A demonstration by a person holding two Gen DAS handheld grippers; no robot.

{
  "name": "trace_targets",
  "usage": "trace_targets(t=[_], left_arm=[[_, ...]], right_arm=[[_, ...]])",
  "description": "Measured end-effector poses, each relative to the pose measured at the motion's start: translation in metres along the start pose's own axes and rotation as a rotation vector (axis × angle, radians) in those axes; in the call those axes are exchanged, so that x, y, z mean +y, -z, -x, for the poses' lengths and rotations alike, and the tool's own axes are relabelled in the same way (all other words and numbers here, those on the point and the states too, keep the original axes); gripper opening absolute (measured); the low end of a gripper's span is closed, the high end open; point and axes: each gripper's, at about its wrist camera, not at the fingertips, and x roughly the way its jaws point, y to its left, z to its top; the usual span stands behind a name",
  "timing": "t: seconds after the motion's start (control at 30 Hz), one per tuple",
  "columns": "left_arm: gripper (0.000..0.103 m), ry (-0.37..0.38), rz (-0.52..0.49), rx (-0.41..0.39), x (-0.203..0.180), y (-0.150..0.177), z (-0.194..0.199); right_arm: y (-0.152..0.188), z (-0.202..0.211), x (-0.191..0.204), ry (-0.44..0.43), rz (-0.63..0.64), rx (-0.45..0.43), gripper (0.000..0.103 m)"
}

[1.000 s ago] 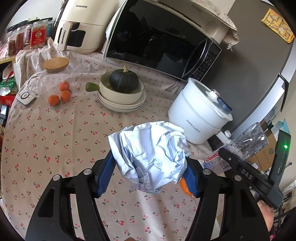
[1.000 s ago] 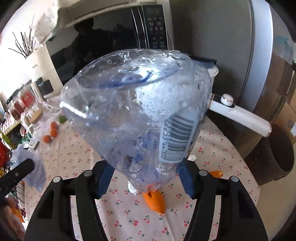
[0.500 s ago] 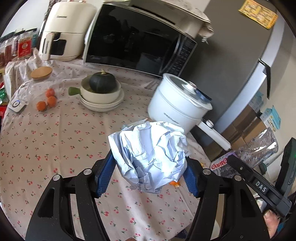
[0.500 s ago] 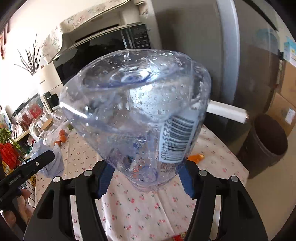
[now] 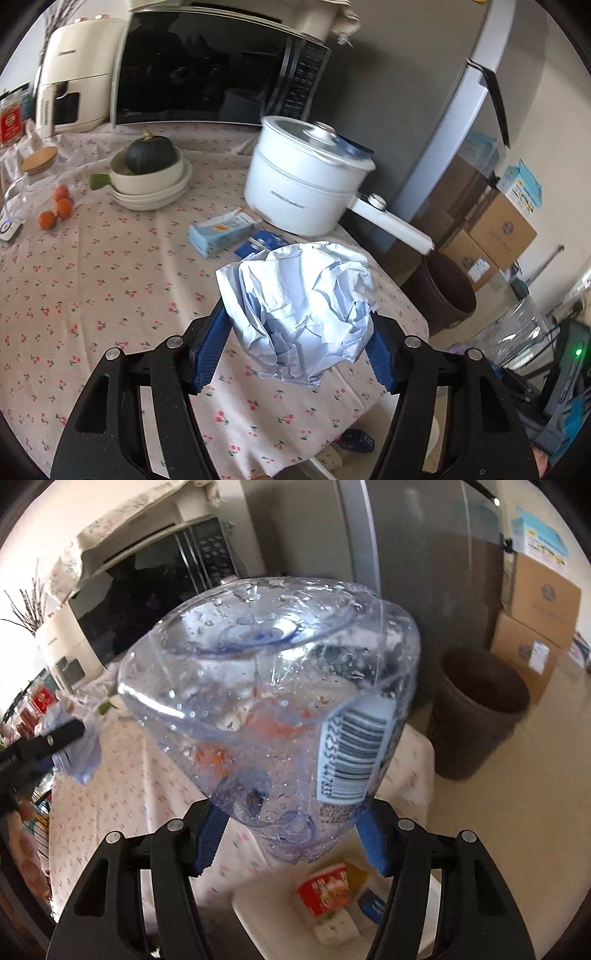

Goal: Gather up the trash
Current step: 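Carry the paper and bottle over the white basin and open both tools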

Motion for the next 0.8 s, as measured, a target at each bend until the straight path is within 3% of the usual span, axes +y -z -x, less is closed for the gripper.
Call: trace_targets(t=[0.2,0.43,0.67,0.8], left_arm=[[0.063,0.021,-0.073,0.035,-0.028,0.014,-0.012],[0.063,0.038,-0.13,0.07,-0.053,0.028,-0.028],[0.063,0.062,-0.175,0.102,-0.073,0.039,-0.039],[0.063,0.078,-0.198,0.128,-0.085,0.047,-0.047]], right_arm=[[0.022,-0.002,-0.016,0.046,0.0,0.056,0.063],[0.038,0.002,-0.03,0.074,0.002,0.06,0.074],[0.044,0.01,-0.054,0.151,-0.033,0.019,0.085],[0.046,0.015,-0.069,0.239,-0.043,-0.013,0.088]])
